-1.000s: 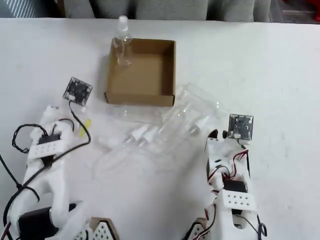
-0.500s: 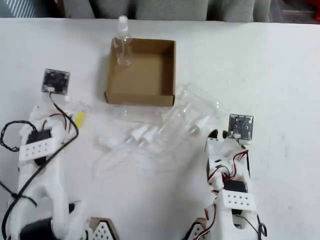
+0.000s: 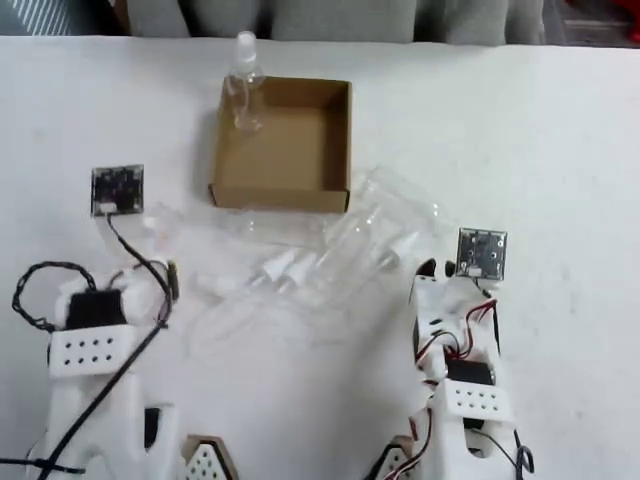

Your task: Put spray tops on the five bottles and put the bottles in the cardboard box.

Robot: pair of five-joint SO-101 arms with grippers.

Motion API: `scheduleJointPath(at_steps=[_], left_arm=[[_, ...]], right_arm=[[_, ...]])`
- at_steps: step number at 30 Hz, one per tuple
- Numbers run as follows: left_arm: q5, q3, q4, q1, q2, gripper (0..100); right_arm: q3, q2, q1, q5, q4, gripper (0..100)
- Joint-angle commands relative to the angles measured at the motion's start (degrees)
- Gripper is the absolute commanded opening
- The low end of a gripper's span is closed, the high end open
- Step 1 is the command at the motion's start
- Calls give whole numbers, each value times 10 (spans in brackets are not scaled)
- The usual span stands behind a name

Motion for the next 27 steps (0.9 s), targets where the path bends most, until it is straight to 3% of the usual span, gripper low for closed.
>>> scheduleJointPath(at_steps=[1,11,22,27], left_arm=[[25,43,-43,11,-16,24],[49,69,-67,-28,14,24],[55,-71,-105,-46,280,24],[96,-124,-137,-83,395,24]], right_arm=[[-4,-6,6,6,-7,63],[-4,-6,6,6,-7,63],[-4,-6,7,6,-7,63],[-4,-6,7,6,-7,63]])
